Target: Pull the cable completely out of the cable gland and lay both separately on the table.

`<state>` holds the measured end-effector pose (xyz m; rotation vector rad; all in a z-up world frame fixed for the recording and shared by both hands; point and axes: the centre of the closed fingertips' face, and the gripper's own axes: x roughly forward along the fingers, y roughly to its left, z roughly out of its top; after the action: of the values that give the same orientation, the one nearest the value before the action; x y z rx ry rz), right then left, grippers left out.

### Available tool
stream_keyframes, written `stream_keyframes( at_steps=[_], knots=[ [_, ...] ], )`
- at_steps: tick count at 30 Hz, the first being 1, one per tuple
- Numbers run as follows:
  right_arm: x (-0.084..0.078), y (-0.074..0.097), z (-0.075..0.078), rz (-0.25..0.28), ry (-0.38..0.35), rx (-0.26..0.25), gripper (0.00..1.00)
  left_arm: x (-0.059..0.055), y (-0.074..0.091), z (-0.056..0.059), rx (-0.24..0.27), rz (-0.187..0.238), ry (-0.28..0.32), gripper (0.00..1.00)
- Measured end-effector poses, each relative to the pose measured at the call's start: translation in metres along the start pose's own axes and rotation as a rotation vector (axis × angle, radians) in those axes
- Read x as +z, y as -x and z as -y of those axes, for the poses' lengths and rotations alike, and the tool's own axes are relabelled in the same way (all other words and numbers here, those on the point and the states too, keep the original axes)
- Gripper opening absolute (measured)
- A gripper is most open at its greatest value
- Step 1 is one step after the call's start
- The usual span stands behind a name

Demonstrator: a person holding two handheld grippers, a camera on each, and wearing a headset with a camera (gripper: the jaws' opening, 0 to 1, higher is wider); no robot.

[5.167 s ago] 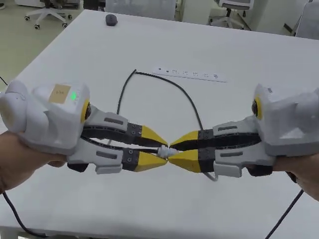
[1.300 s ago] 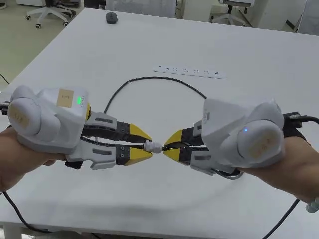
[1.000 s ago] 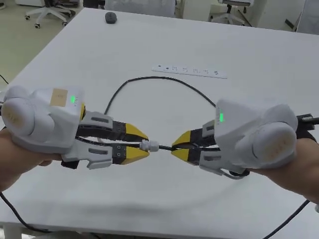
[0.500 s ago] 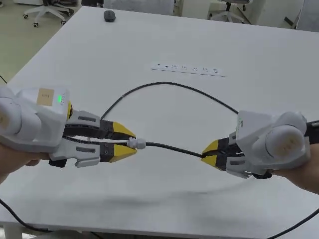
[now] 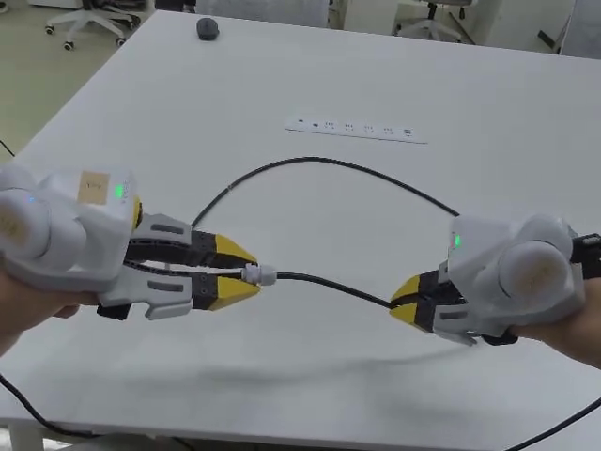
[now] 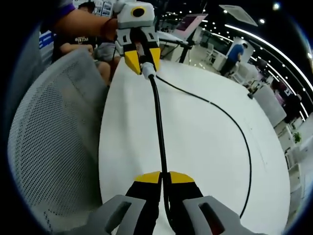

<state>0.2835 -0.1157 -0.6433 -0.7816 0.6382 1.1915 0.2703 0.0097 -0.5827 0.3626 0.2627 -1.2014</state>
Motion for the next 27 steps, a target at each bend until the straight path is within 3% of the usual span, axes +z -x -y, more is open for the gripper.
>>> stream_keyframes(
  at_steps=[2, 3, 5, 8, 12, 15, 19, 27],
  knots=[
    [0.014, 0.004, 0.004, 0.052, 0.013, -0.03, 0.11, -0.001, -0.002, 0.0, 0.0, -0.007, -0.001, 0.15],
    [0.02, 0.005, 0.002, 0.062, 0.005, -0.019, 0.14, 0.0, -0.003, 0.001, -0.002, -0.01, -0.003, 0.15],
    [0.038, 0.008, -0.001, 0.105, 0.005, -0.013, 0.11, 0.001, -0.006, 0.004, -0.011, -0.009, -0.003, 0.15],
    [0.082, 0.009, -0.012, 0.194, 0.053, 0.01, 0.1, 0.003, -0.011, 0.008, -0.024, -0.011, -0.015, 0.15],
    [0.113, 0.004, -0.027, 0.215, 0.15, 0.032, 0.08, 0.006, -0.015, 0.013, -0.041, -0.018, -0.035, 0.15],
    [0.114, -0.005, -0.028, 0.178, 0.217, 0.022, 0.07, 0.008, -0.015, 0.013, -0.047, -0.012, -0.038, 0.15],
    [0.108, -0.01, -0.029, 0.145, 0.233, 0.032, 0.0, 0.01, -0.016, 0.014, -0.048, -0.008, -0.041, 0.15],
    [0.107, -0.006, -0.028, 0.163, 0.231, 0.037, 0.0, 0.01, -0.016, 0.015, -0.05, 0.002, -0.039, 0.15]
  ],
)
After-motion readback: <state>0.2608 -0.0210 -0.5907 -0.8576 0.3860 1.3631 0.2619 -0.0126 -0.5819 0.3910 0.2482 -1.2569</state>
